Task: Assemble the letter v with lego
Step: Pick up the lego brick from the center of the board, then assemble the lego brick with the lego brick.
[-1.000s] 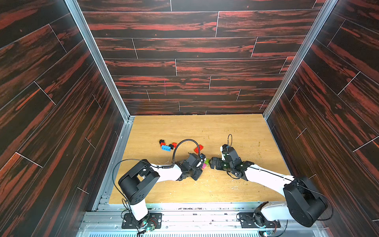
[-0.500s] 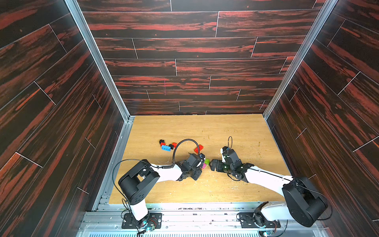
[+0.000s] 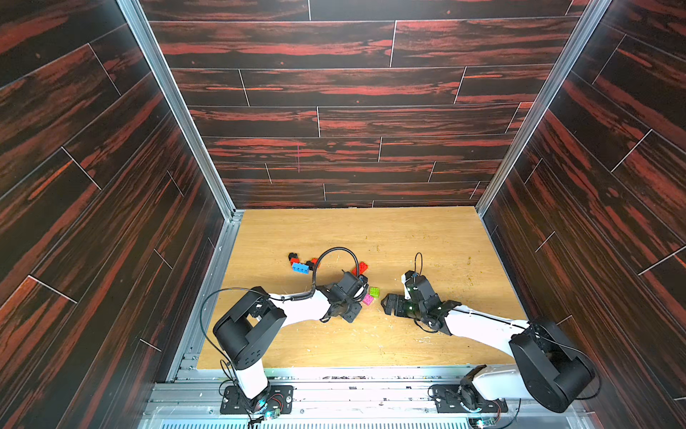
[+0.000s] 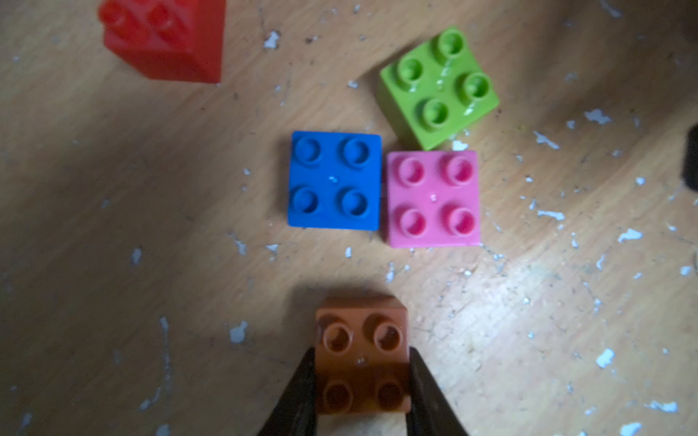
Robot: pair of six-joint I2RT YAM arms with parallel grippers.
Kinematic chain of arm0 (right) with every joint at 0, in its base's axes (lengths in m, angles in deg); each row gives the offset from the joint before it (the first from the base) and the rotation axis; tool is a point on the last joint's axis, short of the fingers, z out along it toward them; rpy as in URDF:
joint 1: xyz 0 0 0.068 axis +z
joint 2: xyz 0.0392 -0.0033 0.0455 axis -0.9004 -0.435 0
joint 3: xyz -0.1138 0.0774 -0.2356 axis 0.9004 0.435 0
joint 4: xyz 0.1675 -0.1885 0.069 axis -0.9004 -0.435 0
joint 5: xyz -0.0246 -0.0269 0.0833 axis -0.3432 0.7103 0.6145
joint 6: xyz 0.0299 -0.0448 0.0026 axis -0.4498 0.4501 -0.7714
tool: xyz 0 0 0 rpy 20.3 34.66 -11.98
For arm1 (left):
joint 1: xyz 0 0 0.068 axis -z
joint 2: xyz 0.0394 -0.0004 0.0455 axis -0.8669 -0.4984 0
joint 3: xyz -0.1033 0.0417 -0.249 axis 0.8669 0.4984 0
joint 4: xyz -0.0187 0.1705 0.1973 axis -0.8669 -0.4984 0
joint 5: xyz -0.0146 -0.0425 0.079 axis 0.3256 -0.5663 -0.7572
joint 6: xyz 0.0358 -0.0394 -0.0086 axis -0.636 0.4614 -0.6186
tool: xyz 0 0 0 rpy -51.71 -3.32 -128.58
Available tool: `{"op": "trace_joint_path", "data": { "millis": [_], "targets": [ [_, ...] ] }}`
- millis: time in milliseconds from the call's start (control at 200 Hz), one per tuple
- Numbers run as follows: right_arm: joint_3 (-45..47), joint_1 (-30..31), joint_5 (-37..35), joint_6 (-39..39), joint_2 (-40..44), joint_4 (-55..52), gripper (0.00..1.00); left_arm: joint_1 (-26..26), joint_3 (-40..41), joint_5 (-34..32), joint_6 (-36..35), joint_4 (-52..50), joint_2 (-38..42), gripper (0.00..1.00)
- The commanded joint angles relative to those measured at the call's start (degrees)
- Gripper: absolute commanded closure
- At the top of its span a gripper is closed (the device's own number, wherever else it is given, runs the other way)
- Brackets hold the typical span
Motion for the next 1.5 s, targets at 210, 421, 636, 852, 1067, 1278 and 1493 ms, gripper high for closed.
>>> {"op": "trace_joint_path", "data": {
  "millis": [210,421,636,852,1067,1278,1493],
  "targets": [
    [3.6,-0.3,3.2,0.6,1.7,4.4,0.01,-2.4,-7.8,0.9,-3.3,-4.4,2.8,0.89],
    [5.2,-0.4,4.4,1.9,-0.2,7.0,0.02,-3.0,-11.2,1.8,-3.7,-5.5,0.0,0.90],
    [6.2,-0.4,5.9,1.1,-1.8,9.9,0.02,-3.3,-13.8,3.0,-2.9,-4.8,-4.1,0.90],
    [5.9,-0.4,5.3,1.1,-1.7,9.2,0.02,-3.3,-12.9,3.4,-2.7,-4.4,-4.5,0.91],
    [5.5,-0.4,5.7,0.9,-2.6,9.2,0.02,-3.3,-11.3,3.7,-2.9,-4.5,-4.7,0.91],
    [5.7,-0.4,5.8,0.6,-2.6,9.4,0.02,-3.3,-10.6,4.4,-2.1,-4.7,-4.8,0.91],
    [5.8,-0.4,6.3,0.3,-2.8,9.9,0.02,-3.2,-8.5,4.0,-0.9,-4.2,-5.1,0.91]
  ]
}}
